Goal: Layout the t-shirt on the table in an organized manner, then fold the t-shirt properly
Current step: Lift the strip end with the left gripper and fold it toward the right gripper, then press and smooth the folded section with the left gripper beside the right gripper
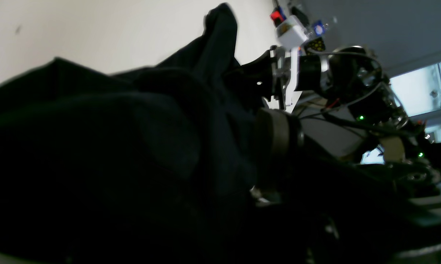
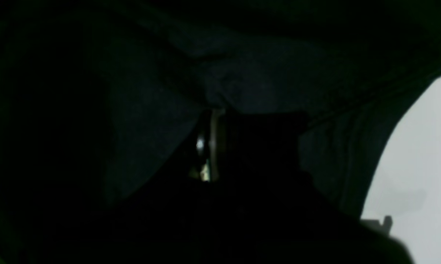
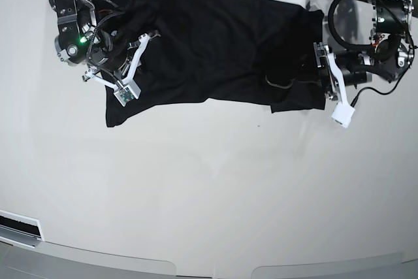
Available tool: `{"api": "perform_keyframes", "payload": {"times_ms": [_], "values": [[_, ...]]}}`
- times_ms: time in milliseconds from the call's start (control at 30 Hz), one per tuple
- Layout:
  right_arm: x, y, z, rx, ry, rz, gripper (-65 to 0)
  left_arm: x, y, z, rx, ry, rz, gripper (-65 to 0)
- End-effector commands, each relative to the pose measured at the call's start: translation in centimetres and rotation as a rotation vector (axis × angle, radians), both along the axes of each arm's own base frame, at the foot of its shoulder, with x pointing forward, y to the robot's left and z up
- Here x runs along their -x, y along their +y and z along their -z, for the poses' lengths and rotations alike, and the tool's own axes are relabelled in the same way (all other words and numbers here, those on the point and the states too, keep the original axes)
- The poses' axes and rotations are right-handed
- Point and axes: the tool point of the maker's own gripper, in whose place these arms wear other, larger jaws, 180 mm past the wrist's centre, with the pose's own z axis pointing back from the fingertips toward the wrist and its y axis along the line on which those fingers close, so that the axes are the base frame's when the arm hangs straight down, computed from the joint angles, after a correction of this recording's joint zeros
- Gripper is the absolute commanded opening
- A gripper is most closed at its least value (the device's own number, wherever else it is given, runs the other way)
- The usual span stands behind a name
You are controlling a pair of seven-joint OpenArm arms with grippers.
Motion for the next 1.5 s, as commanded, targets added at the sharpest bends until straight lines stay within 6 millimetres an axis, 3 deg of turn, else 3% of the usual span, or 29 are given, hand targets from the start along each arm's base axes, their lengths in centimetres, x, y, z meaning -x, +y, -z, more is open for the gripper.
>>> {"api": "perform_keyframes", "payload": {"times_ms": [0, 133, 233, 367, 433, 633, 833, 1033, 1233, 1267, 1300, 1367, 1400, 1467], "values": [[0.7, -0.3, 0.4, 0.021, 0.028, -0.014, -65.0, -1.1, 0.0, -1.7, 0.03, -0.057, -0.01, -32.1], [0.5, -0.3, 0.3, 0.022, 0.025, -0.014, -65.0, -0.3, -1.6, -1.3, 0.034, -0.046, 0.041, -32.4], [0.0, -0.2, 0.1, 0.02, 0.015, -0.014, -65.0, -0.3, -2.4, 1.7, -0.113, -0.065, 0.043, -32.5], [-0.6, 0.1, -0.3, -0.002, 0.005, -0.006, -65.0, 1.0, -3.9, 2.4, -0.139, -0.055, 0.124, -32.5], [-0.5, 0.1, -0.3, -0.004, 0.006, -0.007, -65.0, 0.0, -3.9, 3.1, -0.193, -0.102, 0.087, -32.5], [-0.5, 0.1, -0.2, 0.0, 0.011, -0.008, -65.0, -1.0, -4.3, 0.9, -0.151, -0.163, 0.067, -32.5], [-0.4, 0.1, -0.2, 0.0, 0.013, -0.007, -65.0, -1.2, -3.6, 1.9, -0.226, -0.178, 0.064, -32.5], [-0.4, 0.1, -0.2, -0.001, 0.015, -0.008, -65.0, -1.0, -4.5, -3.6, 0.002, -0.194, 0.066, -32.5], [-0.4, 0.1, -0.2, 0.003, 0.018, -0.008, -65.0, -1.1, -3.8, -4.4, 0.027, -0.194, 0.062, -32.6], [-0.5, 0.1, -0.2, 0.003, 0.016, -0.009, -65.0, -1.4, -3.4, -4.6, 0.024, -0.201, 0.045, -34.1], [-0.5, 0.1, -0.2, 0.003, 0.016, -0.009, -65.0, -1.8, -2.8, -4.8, 0.02, -0.21, 0.024, -39.9], [-0.5, 0.1, -0.2, 0.004, 0.015, -0.008, -65.0, -2.7, -1.2, -5.2, 0.001, -0.236, -0.035, -62.0], [-0.5, 0.1, -0.2, 0.004, 0.016, -0.008, -65.0, -3.2, -0.1, -5.2, -0.027, -0.246, -0.064, -65.0], [-0.5, 0.1, -0.2, 0.004, 0.016, -0.008, -65.0, -4.1, 2.4, -5.3, -0.09, -0.269, -0.133, -65.0]]}}
